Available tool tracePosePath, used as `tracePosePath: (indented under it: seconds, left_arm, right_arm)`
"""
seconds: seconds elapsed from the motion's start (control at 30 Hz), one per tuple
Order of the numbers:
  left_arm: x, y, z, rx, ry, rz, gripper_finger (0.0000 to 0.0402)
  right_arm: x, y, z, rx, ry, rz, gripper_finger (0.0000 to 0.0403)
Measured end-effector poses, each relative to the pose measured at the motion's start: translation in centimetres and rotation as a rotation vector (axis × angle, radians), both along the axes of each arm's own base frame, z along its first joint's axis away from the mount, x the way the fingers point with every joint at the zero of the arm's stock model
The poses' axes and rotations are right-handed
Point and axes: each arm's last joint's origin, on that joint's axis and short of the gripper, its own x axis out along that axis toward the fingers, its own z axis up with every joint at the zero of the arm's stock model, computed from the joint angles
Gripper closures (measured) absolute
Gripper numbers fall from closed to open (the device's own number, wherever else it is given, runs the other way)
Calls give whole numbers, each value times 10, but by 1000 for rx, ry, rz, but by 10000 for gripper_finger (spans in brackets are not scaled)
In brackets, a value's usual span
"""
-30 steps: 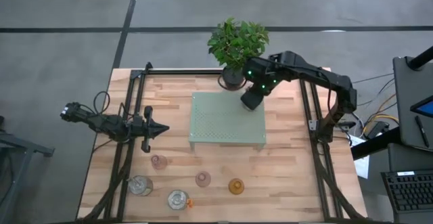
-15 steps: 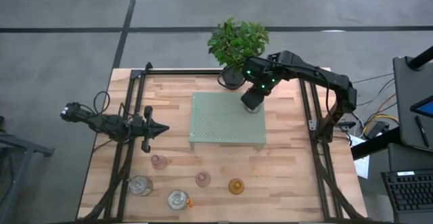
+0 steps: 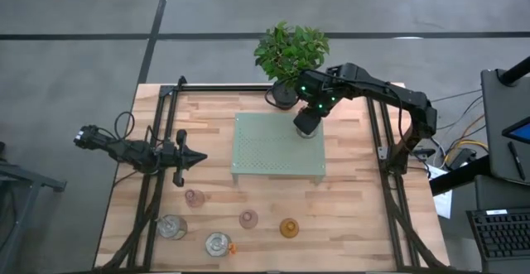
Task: Pick & Place candle stick holders
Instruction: Put the right silver candle on the shelf
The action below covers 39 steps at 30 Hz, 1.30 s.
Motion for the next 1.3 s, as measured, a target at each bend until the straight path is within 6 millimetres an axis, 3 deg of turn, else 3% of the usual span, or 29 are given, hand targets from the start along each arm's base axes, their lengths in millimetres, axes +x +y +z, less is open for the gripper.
tracePosePath:
  seconds: [0.27, 0.53, 0.93, 1.3]
  left_arm:
    - [0, 0, 0, 0, 0, 0, 392]
    - [0, 0, 0, 0, 0, 0, 392]
    - [0, 0, 0, 0, 0, 0, 392]
    - [0, 0, 0, 0, 0, 0, 392]
  right_arm:
    - [0, 0, 2, -1, -4, -1, 263]
    - [-8, 3, 24, -20, -79, -10, 210]
    - [-9, 22, 42, 61, -157, 14, 200]
    - [-2, 68, 41, 95, -145, 110, 200]
